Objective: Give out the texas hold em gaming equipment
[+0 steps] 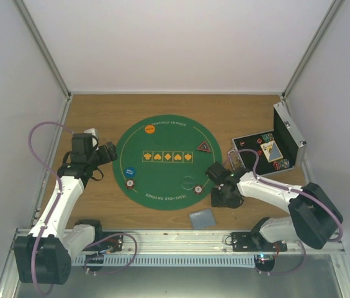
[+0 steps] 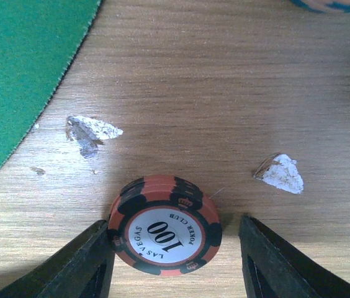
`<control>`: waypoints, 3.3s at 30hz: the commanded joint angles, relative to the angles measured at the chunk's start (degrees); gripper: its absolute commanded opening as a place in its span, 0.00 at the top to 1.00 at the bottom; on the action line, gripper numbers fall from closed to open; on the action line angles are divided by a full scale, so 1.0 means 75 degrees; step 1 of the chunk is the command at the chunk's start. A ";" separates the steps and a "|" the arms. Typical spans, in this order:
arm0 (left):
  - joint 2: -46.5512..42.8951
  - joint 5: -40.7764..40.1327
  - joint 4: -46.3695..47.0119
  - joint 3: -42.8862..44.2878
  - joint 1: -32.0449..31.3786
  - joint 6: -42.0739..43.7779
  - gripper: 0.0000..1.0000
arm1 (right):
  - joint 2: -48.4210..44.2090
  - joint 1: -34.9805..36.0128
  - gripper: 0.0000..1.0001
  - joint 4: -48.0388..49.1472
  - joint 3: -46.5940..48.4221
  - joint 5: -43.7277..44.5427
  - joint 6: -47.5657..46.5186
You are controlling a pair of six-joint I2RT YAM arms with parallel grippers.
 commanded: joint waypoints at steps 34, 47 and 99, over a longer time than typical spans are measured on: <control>0.0038 -0.0041 0.0322 -0.0075 -0.0034 -0.0044 0.08 | 0.0138 0.0285 0.66 -0.0125 0.0853 -0.0119 -0.0683; 0.0096 -0.0018 0.0345 -0.0055 -0.0025 -0.0021 0.08 | 0.1303 0.0191 0.66 -0.0389 0.3046 -0.0140 -0.1784; -0.0149 -0.0073 0.0239 -0.0210 -0.0026 -0.0126 0.07 | 0.9779 -0.1355 0.66 0.0820 1.3459 -0.2113 -0.3665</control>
